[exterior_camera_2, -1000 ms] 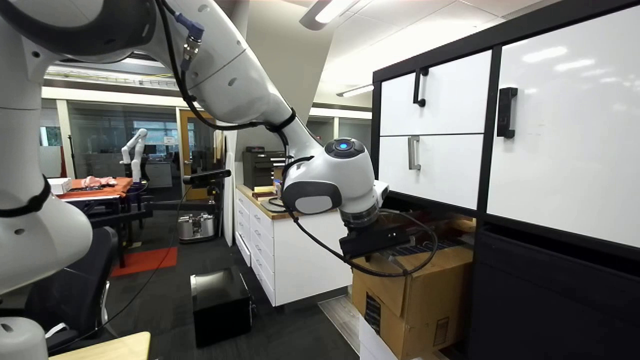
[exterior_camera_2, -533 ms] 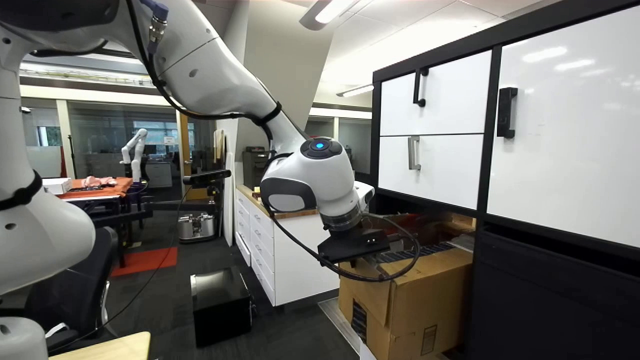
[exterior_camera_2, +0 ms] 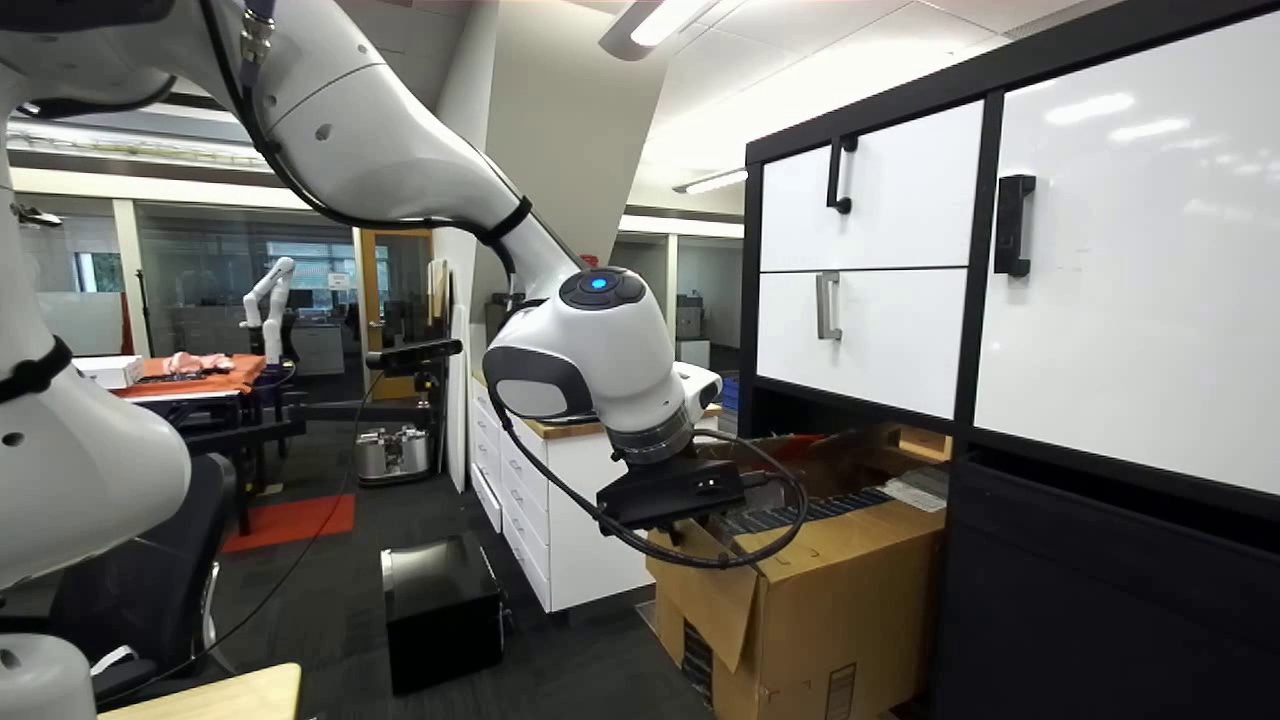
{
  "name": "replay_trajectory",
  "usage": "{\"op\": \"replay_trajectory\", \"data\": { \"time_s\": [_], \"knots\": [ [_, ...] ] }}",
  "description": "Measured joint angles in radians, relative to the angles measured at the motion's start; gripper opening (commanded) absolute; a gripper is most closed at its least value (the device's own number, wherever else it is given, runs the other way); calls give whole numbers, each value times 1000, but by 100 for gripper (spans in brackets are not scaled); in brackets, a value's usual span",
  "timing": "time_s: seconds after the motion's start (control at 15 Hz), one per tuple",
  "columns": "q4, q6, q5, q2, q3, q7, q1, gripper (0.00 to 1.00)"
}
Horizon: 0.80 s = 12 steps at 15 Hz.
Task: Pull out the brown box from underneath the cabinet
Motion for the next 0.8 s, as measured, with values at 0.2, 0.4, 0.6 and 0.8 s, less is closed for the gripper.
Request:
{"op": "replay_trajectory", "data": {
  "time_s": [0.2, 0.4, 0.6, 0.8],
  "knots": [
    [-1, -2, 20, -47, 2, 0, 7, 81],
    [-1, -6, 28, -93, 2, 3, 17, 100],
    [-1, -49, 14, -138, 3, 41, 21, 100],
    [-5, -108, -121, -172, -59, 221, 83, 100]
  ]
}}
